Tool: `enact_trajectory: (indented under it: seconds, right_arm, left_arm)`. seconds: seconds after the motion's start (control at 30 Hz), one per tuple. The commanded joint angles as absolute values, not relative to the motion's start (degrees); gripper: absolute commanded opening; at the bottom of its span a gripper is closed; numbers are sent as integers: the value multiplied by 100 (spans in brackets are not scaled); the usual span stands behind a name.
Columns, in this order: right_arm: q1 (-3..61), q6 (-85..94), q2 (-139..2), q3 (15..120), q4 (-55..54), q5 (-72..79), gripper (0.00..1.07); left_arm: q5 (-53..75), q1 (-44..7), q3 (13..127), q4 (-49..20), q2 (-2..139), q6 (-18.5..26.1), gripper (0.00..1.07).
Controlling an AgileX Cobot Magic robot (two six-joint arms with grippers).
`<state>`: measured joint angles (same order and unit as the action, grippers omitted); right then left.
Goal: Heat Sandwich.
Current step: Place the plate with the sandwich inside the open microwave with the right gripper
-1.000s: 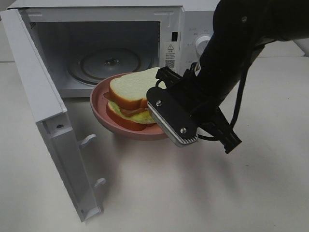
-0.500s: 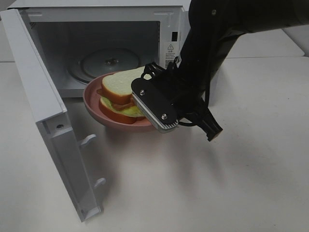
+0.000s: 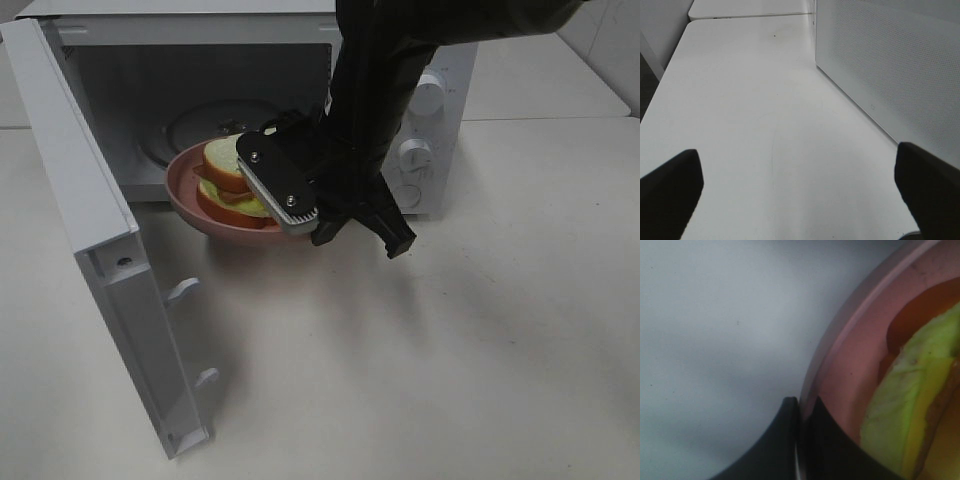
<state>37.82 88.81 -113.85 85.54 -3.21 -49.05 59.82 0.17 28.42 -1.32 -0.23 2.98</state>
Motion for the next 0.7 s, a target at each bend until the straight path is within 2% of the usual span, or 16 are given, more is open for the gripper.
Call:
enact_trajectory:
  seconds: [0.03,0.7]
  right_arm:
    - [3759,8766,-11448,8755,-223,-4882,0]
    - [3873,8451,-12141,9826,120,-4933,0]
  left_arm:
    - [5930,40,2830,-178,-172,321,99]
    - [5930,40,2830,-178,-172,321,99]
